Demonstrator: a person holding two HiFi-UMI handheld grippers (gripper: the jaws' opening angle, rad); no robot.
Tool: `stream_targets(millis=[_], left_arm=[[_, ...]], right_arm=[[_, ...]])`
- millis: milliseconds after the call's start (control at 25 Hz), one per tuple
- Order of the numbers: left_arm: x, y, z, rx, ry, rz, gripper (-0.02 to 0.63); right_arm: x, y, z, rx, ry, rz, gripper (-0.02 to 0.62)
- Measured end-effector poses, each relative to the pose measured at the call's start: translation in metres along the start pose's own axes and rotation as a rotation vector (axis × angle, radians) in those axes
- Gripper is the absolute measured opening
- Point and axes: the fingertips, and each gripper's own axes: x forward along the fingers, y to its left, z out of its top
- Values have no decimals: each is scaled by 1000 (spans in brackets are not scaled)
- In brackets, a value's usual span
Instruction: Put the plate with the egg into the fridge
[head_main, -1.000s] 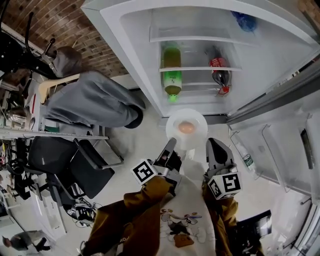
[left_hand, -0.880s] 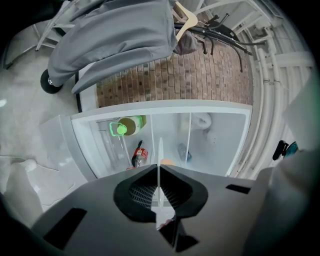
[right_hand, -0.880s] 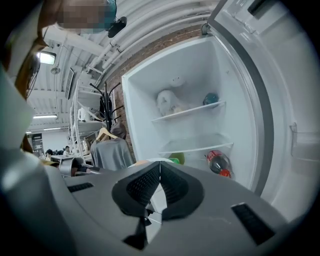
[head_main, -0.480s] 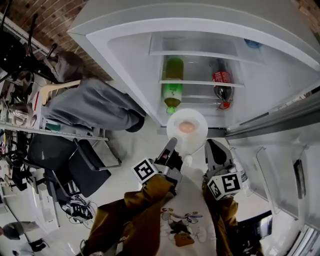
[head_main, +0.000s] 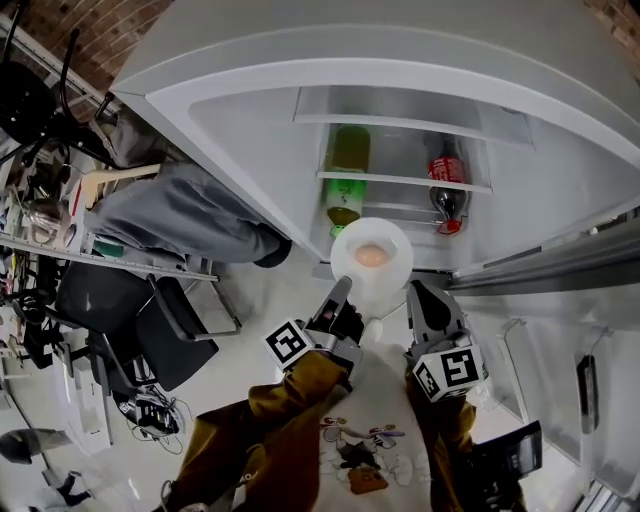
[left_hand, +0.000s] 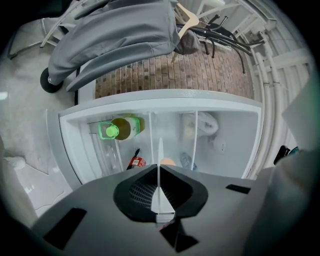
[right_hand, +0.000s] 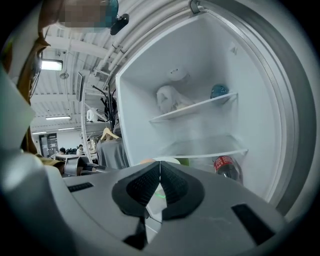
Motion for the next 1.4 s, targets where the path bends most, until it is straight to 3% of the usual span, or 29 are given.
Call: stream_targets(millis=[1400], left_arm=[[36,9,26,54,-115,61,20]], right_arm=[[30,1,-4,-65,51,24,5]])
